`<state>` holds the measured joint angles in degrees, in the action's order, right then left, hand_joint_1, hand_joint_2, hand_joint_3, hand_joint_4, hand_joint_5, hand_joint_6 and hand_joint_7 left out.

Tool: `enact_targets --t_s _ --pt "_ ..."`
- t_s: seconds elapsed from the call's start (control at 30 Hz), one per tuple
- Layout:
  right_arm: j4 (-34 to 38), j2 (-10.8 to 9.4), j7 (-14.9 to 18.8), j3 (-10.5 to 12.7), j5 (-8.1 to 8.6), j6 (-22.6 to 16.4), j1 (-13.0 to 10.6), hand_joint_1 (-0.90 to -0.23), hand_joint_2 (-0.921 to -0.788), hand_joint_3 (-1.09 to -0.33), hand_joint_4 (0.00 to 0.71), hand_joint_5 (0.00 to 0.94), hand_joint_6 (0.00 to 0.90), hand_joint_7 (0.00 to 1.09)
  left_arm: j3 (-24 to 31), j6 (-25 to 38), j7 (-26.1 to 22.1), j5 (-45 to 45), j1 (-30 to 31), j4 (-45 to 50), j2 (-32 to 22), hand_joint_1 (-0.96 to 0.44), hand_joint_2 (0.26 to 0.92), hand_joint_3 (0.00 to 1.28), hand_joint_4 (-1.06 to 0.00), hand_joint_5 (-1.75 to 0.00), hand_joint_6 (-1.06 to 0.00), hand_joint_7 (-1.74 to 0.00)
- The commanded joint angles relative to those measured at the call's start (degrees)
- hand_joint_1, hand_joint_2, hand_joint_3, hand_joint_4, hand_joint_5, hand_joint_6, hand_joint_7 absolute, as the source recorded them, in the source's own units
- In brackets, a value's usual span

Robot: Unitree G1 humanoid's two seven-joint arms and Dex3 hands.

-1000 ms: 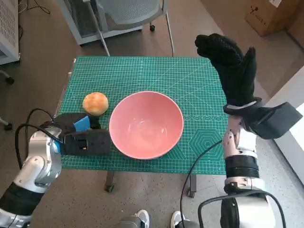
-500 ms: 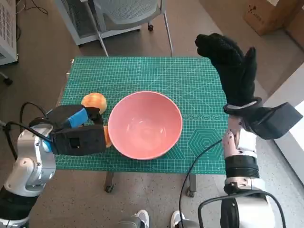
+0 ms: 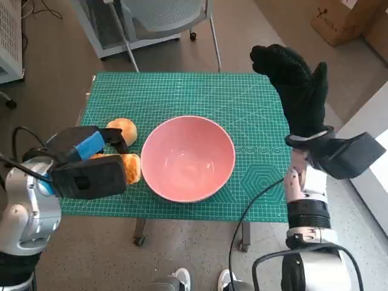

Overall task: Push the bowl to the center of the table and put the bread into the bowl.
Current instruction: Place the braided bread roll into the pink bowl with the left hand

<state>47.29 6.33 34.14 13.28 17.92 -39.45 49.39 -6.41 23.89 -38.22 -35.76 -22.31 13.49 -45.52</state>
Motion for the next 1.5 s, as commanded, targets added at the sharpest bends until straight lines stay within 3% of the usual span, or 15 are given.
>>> enact_targets --t_s 0.03,0.23,0.57,1.03,1.5 --pt "0.31 -0.13 -0.05 -0.02 0.41 0.80 -1.58 -0.566 -0.921 -0.539 0.246 0.001 0.357 0.01 2.12 -0.14 -0.61 0.86 -1.20 2.47 -1.44 0.00 0.912 0.05 -0.73 -1.17 -0.67 -1.07" --pt "0.00 -0.06 0.08 -0.02 0.51 0.81 -1.73 -0.567 -0.921 -0.538 0.241 0.000 0.356 0.01 4.95 0.54 -1.84 2.08 -4.26 5.08 -2.72 0.00 0.909 0.04 -0.73 -1.19 -0.69 -1.03" --pt "-0.29 0.09 0.03 0.08 0.56 0.72 -2.09 -0.570 -0.921 -0.538 0.240 0.000 0.356 0.01 6.37 3.22 1.20 -0.40 -8.75 8.25 -1.74 0.00 0.896 0.05 -0.76 -1.17 -0.72 -1.00" --pt "0.01 0.25 -0.70 -0.06 -0.19 0.42 -2.07 -0.569 -0.921 -0.541 0.241 0.000 0.355 0.01 -0.40 3.05 1.11 1.10 -15.17 9.60 5.44 0.00 0.891 0.05 -0.77 -1.08 -0.72 -1.08" --pt "-1.02 0.89 -0.35 0.15 0.20 0.62 -3.03 -0.577 -0.921 -0.541 0.240 0.000 0.359 0.01 -9.79 -0.26 2.02 0.12 -20.92 -0.04 13.19 0.00 0.898 0.04 -0.77 -1.10 -0.70 -1.07"
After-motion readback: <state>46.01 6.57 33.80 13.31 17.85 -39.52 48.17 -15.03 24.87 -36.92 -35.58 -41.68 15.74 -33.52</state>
